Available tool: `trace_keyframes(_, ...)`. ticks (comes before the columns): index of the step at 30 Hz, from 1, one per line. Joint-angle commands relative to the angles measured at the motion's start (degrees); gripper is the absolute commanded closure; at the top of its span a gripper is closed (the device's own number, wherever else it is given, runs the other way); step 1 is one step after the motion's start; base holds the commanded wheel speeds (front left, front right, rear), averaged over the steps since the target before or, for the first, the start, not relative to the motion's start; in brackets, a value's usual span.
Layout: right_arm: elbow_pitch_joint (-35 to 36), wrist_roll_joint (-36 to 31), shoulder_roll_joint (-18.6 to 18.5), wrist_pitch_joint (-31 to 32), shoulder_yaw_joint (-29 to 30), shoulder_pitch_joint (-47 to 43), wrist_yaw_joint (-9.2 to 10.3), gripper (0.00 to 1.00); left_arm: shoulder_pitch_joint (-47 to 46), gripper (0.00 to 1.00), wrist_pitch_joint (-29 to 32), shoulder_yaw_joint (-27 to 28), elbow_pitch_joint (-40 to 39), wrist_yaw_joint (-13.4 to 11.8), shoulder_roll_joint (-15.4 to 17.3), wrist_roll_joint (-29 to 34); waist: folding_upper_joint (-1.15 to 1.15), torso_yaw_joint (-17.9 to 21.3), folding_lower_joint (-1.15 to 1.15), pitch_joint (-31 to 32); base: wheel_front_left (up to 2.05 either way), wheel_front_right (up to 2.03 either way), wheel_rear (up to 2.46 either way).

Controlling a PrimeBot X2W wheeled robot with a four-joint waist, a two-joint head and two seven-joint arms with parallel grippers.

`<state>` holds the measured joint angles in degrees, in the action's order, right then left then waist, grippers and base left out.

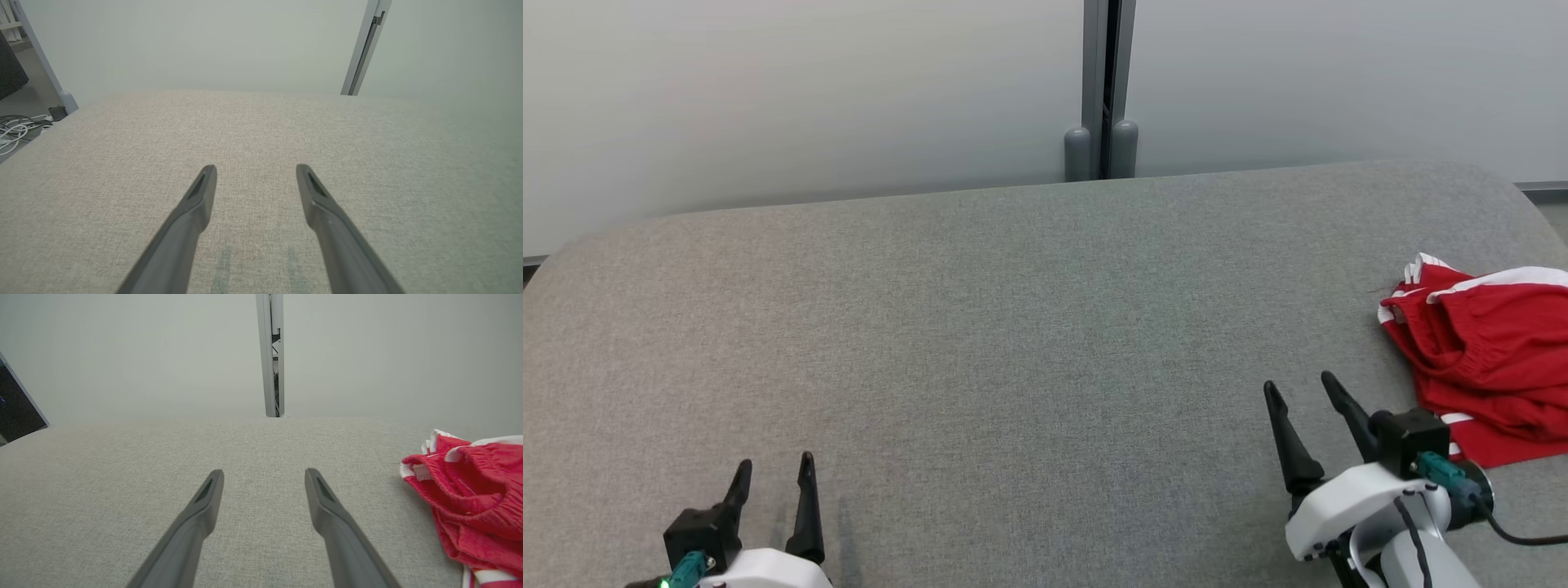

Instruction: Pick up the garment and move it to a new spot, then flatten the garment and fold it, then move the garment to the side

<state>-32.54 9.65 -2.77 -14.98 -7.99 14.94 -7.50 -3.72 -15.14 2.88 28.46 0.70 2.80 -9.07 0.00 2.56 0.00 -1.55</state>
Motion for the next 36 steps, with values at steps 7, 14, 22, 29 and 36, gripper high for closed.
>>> trace_keyframes(7,0.0,0.0,0.0,0.0,-0.1,0.0,0.00,0.00,0.0,0.00,0.0,-0.2,-0.1,-0.2,0.0,-0.1,0.00,-0.1,0.00,0.0,0.00,0.00,0.00)
trace_keyframes(14,-2.3,0.1,0.6,0.3,-0.1,-2.7,0.00,1.00,1.5,1.00,0.1,-0.3,2.4,0.0,-0.8,-0.1,0.00,-0.2,0.00,0.0,0.00,0.00,0.00)
trace_keyframes(22,-0.7,8.4,0.6,2.8,1.7,-3.3,0.00,1.00,0.7,1.00,2.8,0.7,1.5,0.7,-0.8,-8.4,0.00,-0.3,0.00,0.0,0.00,0.00,0.00)
trace_keyframes(29,1.4,15.8,0.5,4.5,2.8,-4.0,0.00,1.00,0.6,1.00,4.4,0.7,-0.4,1.3,-0.7,-15.9,0.00,-0.5,0.00,0.1,0.00,0.00,0.00)
trace_keyframes(36,3.3,22.6,0.4,6.2,3.9,-4.5,0.00,1.00,0.3,1.00,6.0,0.9,-2.0,1.9,-0.6,-22.8,0.00,-0.6,0.00,0.2,0.00,0.00,0.00)
